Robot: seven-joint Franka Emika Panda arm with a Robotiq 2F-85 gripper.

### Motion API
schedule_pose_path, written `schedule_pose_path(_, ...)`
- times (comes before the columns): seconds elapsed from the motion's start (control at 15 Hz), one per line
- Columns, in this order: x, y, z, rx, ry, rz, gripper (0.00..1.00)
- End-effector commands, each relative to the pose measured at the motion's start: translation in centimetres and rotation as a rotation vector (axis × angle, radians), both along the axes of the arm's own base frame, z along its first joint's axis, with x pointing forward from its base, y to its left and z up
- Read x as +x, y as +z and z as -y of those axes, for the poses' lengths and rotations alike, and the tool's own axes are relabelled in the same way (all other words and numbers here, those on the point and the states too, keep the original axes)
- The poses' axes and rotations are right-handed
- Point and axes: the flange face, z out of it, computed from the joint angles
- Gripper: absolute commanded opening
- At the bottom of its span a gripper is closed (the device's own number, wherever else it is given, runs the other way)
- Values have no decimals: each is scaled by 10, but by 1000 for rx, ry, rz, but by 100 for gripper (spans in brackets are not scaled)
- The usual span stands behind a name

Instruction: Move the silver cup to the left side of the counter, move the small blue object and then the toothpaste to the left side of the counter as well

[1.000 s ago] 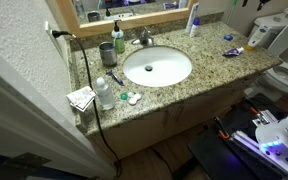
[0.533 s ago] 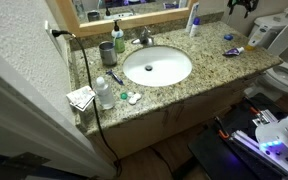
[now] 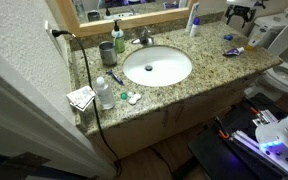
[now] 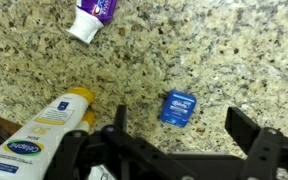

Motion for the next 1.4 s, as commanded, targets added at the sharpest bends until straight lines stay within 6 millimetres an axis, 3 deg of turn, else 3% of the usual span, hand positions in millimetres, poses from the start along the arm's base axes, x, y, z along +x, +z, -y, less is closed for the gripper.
schedule_pose_path(0.0, 8, -15, 1, -34, -81, 9, 100)
schedule_pose_path(0.33, 18, -45, 0, -76, -273, 68, 100)
schedule_pose_path(0.73, 27, -63, 8, -152, -421, 127, 100)
schedule_pose_path(1.33, 26, -63, 1, -119, -440, 136, 100)
